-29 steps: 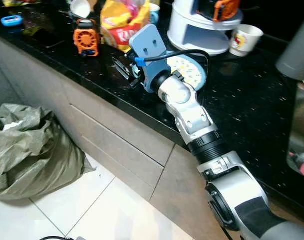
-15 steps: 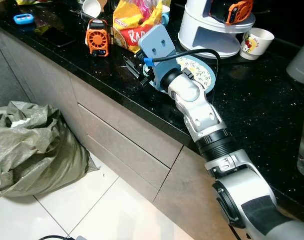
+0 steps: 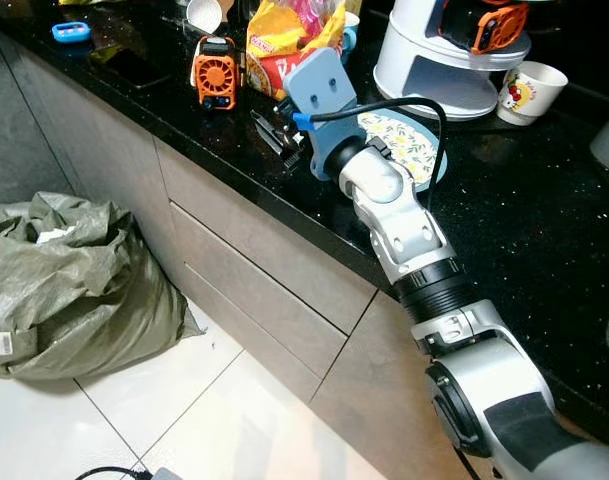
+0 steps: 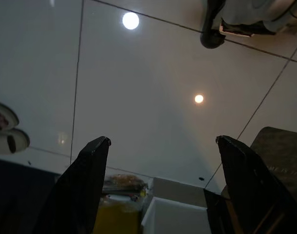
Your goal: Kitchen organization
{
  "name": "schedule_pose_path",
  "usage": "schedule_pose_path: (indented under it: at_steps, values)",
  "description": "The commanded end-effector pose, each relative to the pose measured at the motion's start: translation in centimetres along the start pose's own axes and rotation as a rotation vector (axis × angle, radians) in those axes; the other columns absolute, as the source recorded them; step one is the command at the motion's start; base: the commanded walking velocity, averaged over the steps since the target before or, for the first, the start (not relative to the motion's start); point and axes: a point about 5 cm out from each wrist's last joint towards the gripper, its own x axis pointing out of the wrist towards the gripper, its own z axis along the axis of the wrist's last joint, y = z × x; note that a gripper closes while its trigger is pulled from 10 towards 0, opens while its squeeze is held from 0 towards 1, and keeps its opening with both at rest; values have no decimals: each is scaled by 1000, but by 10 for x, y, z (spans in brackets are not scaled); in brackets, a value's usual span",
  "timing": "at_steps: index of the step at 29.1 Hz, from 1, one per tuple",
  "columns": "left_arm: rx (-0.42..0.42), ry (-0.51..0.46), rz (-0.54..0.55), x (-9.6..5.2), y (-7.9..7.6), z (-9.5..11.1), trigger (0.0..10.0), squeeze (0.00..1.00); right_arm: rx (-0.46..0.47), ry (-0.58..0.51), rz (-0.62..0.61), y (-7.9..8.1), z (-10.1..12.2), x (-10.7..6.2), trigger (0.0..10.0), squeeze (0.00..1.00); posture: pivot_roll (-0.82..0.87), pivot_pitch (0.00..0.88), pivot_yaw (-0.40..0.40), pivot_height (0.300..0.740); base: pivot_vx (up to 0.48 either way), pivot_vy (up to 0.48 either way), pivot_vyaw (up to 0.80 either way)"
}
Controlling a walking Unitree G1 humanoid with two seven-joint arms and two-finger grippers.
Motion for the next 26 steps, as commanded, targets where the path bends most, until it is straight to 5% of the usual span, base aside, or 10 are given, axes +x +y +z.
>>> schedule_pose_path:
  at_steps: [1, 6, 16, 26]
  values:
    - [12, 22, 0, 0, 0, -8, 10000, 0, 17, 12, -16, -2, -4, -3, 10000, 0, 83, 88, -64, 740, 0, 0, 763]
    - [17, 23, -3, 0, 1, -7, 10000, 0, 29, 22, -27, -3, -6, -3, 10000, 0, 81, 89, -60, 740, 0, 0, 703]
    - [19, 26, -5, 0, 0, -7, 10000, 0, 17, 53, -84, -10, -10, -5, 10000, 0, 82, 97, -56, 740, 0, 0, 0]
    - [17, 28, -6, 0, -2, -9, 10000, 0, -157, 193, 4, -7, -23, -5, 10000, 0, 83, 96, -56, 740, 0, 0, 0]
